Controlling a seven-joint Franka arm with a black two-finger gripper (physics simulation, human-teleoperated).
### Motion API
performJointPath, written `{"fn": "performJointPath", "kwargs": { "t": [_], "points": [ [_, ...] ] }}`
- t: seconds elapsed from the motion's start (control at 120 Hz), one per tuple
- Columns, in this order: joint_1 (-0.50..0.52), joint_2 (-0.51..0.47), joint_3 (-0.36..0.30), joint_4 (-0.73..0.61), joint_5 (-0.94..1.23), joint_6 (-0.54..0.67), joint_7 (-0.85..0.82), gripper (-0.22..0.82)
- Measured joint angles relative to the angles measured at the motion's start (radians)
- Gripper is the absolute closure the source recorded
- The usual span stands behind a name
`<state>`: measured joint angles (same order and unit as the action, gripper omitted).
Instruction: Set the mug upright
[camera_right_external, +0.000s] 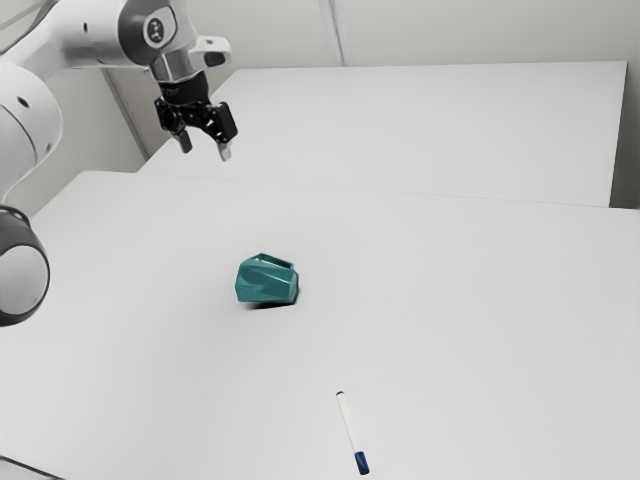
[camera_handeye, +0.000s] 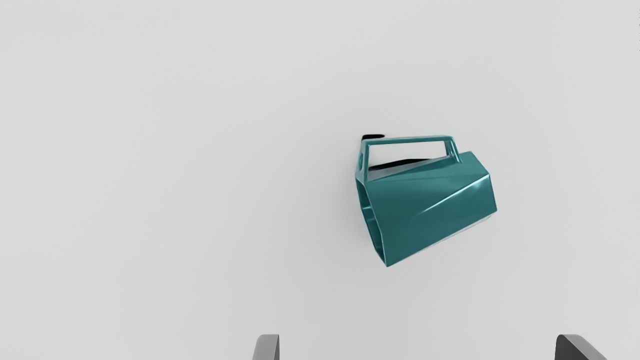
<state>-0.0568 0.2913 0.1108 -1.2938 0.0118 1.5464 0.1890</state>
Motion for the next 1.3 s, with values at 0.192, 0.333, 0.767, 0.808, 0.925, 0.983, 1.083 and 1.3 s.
{"fn": "performJointPath", "kwargs": {
  "t": [0.192, 0.333, 0.767, 0.808, 0.925, 0.983, 1.083, 1.3],
  "points": [
    [0.005, -0.002, 0.000, 0.000, 0.003, 0.007, 0.004, 0.00],
    [0.003, -0.006, -0.006, -0.005, -0.005, -0.013, 0.008, 0.00],
    [0.037, -0.261, 0.055, -0.647, -0.233, 0.159, 0.031, 0.00],
    [0.041, -0.266, 0.060, -0.678, -0.244, 0.202, 0.041, 0.00],
    [0.039, -0.248, 0.086, -0.720, -0.281, 0.327, 0.084, 0.00],
    [0.036, -0.218, 0.095, -0.726, -0.321, 0.389, 0.114, 0.00],
    [0.013, -0.175, 0.104, -0.728, -0.388, 0.475, 0.161, 0.00],
    [0.006, -0.104, 0.107, -0.731, -0.546, 0.579, 0.254, 0.00]
  ]
}}
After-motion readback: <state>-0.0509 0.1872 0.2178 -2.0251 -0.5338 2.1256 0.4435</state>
